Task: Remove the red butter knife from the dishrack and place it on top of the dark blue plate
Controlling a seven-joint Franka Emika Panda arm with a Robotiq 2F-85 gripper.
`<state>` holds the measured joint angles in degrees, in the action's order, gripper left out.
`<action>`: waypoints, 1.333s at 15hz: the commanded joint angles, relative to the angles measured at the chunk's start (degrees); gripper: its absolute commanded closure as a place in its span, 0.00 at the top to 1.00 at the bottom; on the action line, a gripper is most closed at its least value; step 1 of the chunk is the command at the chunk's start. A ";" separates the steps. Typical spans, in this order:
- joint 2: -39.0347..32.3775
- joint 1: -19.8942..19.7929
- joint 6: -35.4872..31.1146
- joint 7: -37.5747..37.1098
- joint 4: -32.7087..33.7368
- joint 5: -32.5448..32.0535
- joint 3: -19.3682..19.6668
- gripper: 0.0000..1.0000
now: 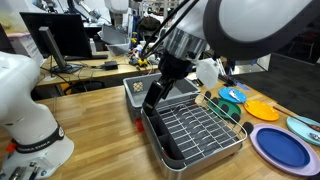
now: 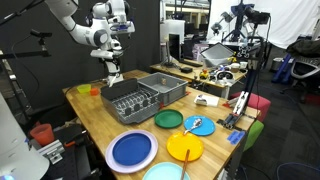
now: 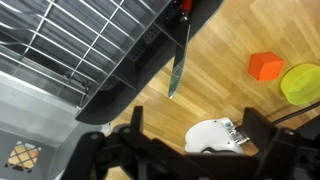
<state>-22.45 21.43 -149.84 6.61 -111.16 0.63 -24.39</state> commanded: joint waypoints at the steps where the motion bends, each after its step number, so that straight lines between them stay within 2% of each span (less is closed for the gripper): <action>1: -3.10 0.36 1.00 2.19 2.81 0.76 -0.07 1.00; 5: -5.66 1.20 2.04 0.74 4.47 1.15 0.09 1.00; 11: -7.76 6.36 6.99 -6.95 7.10 -4.12 5.52 1.00; 20: -13.30 11.21 16.32 -11.61 16.63 -9.10 8.95 1.00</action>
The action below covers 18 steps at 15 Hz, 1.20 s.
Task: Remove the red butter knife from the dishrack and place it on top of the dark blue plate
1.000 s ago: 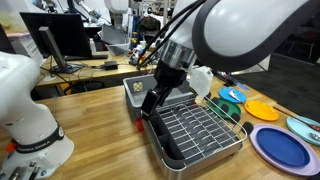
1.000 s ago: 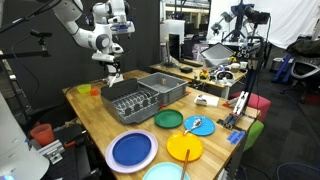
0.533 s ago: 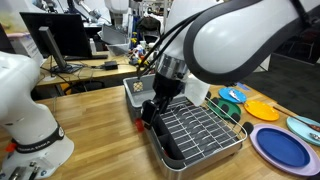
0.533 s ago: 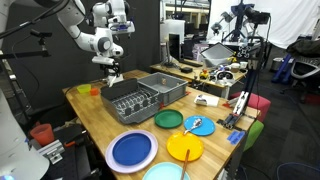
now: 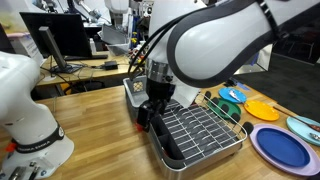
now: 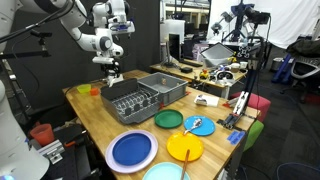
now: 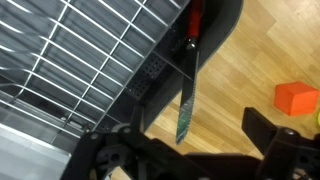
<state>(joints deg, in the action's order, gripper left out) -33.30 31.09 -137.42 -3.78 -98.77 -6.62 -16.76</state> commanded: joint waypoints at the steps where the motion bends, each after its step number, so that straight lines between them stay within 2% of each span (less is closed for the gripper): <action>1: -3.27 1.63 4.67 -0.72 5.35 -1.77 1.26 1.00; 9: -8.43 2.96 11.27 -0.47 12.95 -2.03 2.68 1.00; 16: -10.82 3.38 14.38 -0.31 17.11 -1.74 3.06 1.00; 17: -11.01 3.41 14.57 -0.30 17.45 -1.72 3.08 0.98; 18: -11.11 3.40 14.64 -0.26 17.60 -1.64 3.05 0.90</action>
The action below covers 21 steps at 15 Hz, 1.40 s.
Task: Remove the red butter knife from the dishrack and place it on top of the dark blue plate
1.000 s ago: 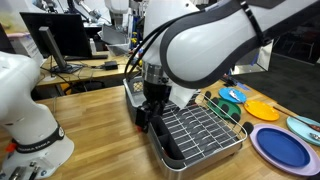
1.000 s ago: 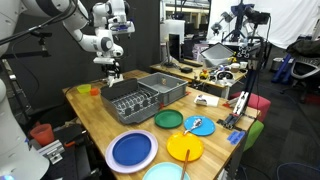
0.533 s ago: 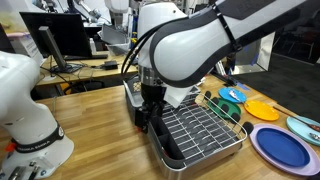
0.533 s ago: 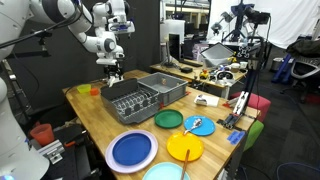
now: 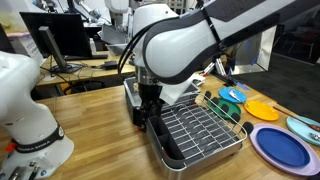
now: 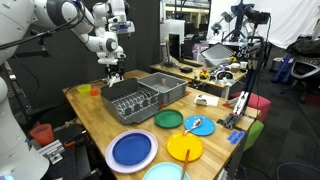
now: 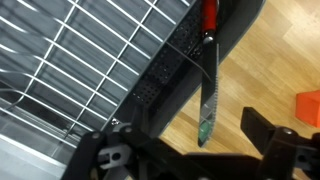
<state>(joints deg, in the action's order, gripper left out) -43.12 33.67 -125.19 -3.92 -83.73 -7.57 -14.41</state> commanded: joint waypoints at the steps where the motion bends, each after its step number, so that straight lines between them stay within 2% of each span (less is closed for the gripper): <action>1: -1.40 0.81 2.54 -0.11 2.79 -0.65 0.71 0.88; 2: -1.52 0.80 2.49 -0.13 2.97 -0.58 0.71 0.78; 3: -1.72 0.71 2.26 0.03 3.15 -0.28 0.53 0.60; 7: -2.10 0.81 2.45 0.06 3.57 -0.31 0.60 0.34; 11: -1.88 0.70 2.69 -0.05 3.71 -0.19 0.63 0.42; 13: -1.87 0.64 2.98 -0.11 3.86 -0.02 0.57 0.54; 15: -1.85 0.50 3.34 -0.16 3.92 0.27 0.46 0.57; 17: -1.87 0.38 3.53 -0.17 3.94 0.54 0.35 0.44; 19: -1.92 0.22 3.43 0.04 3.84 0.85 0.12 0.22; 21: -1.94 0.17 3.40 0.09 3.83 1.06 0.03 0.08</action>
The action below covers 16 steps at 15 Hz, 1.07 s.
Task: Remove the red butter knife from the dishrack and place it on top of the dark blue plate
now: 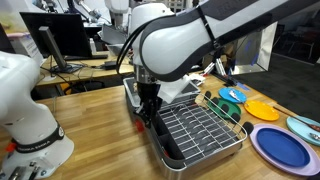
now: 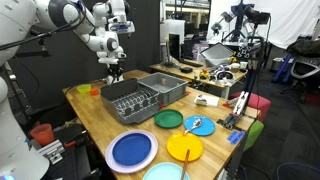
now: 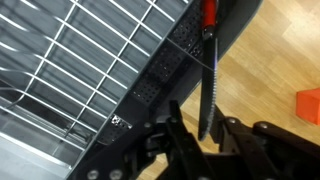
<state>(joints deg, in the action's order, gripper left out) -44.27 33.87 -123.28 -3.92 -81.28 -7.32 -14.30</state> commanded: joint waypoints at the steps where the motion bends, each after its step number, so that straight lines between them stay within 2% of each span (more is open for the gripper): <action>1: -0.75 -0.04 1.46 0.04 1.36 0.85 -0.07 0.02; 3: -0.57 -0.02 1.66 -0.44 1.27 0.90 0.10 0.00; 4: -0.50 -0.08 1.73 -1.07 1.32 1.62 0.02 0.02; 5: -0.43 -0.04 1.69 -1.64 1.39 2.15 0.02 0.10; 9: 0.52 -0.25 0.56 -2.85 0.22 2.33 0.58 0.00; 16: 7.52 -3.21 -7.39 -7.10 -9.55 5.06 0.02 0.01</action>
<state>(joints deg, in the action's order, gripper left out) -41.89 32.37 -125.84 -10.12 -83.40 -3.39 -14.18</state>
